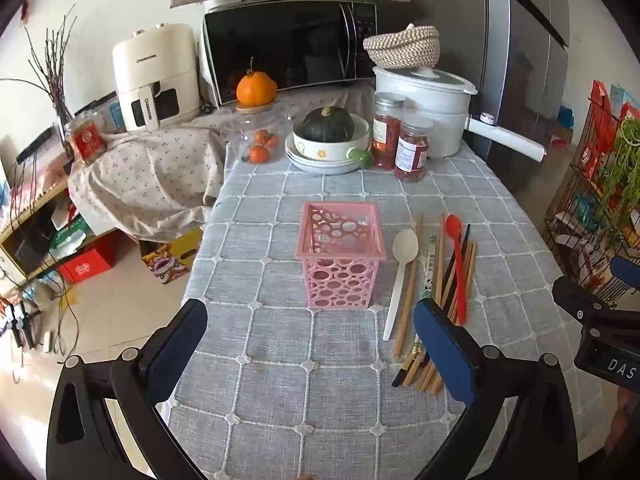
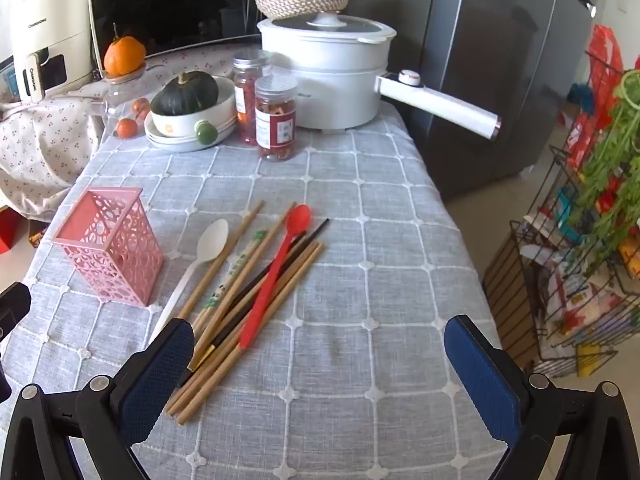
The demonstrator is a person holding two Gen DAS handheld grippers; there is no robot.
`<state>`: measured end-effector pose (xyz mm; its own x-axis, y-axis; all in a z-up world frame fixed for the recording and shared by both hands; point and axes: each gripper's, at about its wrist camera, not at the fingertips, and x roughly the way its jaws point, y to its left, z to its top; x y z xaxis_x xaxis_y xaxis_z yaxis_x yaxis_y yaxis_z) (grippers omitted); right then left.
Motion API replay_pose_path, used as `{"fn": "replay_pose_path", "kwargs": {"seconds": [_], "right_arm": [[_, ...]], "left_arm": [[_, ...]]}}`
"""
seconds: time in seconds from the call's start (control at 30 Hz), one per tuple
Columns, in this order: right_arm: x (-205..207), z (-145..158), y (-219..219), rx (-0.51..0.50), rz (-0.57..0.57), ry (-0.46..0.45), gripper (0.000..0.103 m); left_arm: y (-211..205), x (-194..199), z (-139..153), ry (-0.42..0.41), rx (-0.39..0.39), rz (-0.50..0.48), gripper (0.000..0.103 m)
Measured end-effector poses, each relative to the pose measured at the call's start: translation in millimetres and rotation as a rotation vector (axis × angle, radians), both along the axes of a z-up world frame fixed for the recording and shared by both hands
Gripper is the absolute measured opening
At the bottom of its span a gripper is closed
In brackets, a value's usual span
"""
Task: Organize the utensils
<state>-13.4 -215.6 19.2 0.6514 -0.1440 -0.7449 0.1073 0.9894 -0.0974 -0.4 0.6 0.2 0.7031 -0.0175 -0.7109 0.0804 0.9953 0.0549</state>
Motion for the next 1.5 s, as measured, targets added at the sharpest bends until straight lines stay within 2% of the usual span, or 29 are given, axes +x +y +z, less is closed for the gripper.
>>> {"fn": "replay_pose_path", "kwargs": {"seconds": [0.13,0.2,0.27,0.47,0.73,1.5], "right_arm": [[5,-2,-1,0.02,-0.006,0.023,0.103],[12,7,-1,0.031,-0.003,0.032,0.103],[-3,2,-2,0.021,-0.001,-0.029,0.103],[-3,5,0,0.03,-0.002,-0.041,0.103],[-4,4,2,0.035,-0.002,-0.045,0.103],[-2,1,4,0.043,-0.001,-0.034,0.103]], "left_arm": [[-1,1,0,-0.001,-0.002,0.004,0.103],[0,2,1,-0.001,-0.011,0.007,0.103],[0,4,1,-0.004,-0.022,0.008,0.103],[-1,5,4,0.0,-0.009,0.017,0.103],[8,2,1,0.005,-0.029,0.018,0.103],[6,1,1,0.004,-0.024,0.015,0.103]]}}
